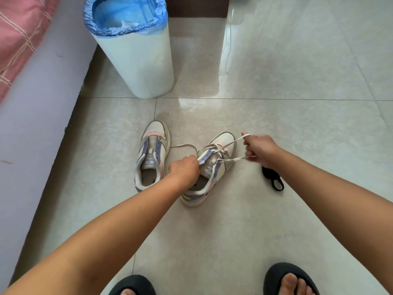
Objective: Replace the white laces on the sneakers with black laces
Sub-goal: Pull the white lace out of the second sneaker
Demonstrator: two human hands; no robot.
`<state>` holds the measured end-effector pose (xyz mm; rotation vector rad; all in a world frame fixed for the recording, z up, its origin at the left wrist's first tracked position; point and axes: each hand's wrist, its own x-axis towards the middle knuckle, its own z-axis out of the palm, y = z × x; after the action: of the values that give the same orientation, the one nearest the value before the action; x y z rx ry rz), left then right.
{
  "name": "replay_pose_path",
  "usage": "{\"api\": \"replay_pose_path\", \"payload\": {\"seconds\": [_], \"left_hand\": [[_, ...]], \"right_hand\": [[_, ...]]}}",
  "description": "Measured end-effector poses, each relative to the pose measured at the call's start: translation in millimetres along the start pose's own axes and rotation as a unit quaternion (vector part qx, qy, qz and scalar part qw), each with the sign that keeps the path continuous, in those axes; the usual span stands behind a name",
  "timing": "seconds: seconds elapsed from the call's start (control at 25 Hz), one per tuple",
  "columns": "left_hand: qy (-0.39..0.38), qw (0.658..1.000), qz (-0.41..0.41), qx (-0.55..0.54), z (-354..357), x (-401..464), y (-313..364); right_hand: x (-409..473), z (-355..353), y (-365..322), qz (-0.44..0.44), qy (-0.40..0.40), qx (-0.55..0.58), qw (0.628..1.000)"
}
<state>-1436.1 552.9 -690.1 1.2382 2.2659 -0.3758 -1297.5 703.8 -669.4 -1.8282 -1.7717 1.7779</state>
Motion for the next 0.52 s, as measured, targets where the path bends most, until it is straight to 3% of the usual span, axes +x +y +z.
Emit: {"api": "replay_pose_path", "payload": {"seconds": [0.08, 0.12, 0.2, 0.28, 0.32, 0.36, 0.44, 0.48, 0.52], "left_hand": [[-0.002, 1.000, 0.001, -0.008, -0.3, -1.3, -3.1], [-0.003, 1.000, 0.001, -0.010, -0.3, -2.3, -3.9], [-0.001, 1.000, 0.003, -0.007, -0.5, -3.8, -5.0], [-0.002, 1.000, 0.004, -0.009, -0.7, -3.8, -5.0], [-0.005, 1.000, 0.004, -0.011, -1.0, -3.8, -5.0], [-0.007, 1.000, 0.005, -0.012, -1.0, -3.8, -5.2], [-0.008, 1.000, 0.004, -0.017, -0.5, -4.9, -6.0], [-0.007, 1.000, 0.002, -0.019, -0.2, -4.7, -5.9], [-0.006, 1.000, -0.001, -0.019, 0.0, -4.1, -5.7]], "right_hand": [[8.8, -17.4, -0.6, -0.103, 0.151, -0.211, 0.960], [13.6, -23.3, -1.7, -0.113, 0.178, -0.206, 0.955], [18.7, -23.9, -5.0, -0.050, 0.145, 0.017, 0.988], [8.5, -19.5, -9.8, 0.076, 0.043, 0.167, 0.982], [10.4, -21.9, -11.0, 0.072, 0.056, 0.134, 0.987], [15.4, -28.2, -7.7, 0.020, 0.105, 0.022, 0.994], [10.7, -42.4, -10.7, -0.101, 0.214, -0.198, 0.951], [11.8, -47.8, -12.3, -0.131, 0.217, -0.208, 0.945], [15.8, -51.6, -12.7, -0.133, 0.199, -0.139, 0.961]]}}
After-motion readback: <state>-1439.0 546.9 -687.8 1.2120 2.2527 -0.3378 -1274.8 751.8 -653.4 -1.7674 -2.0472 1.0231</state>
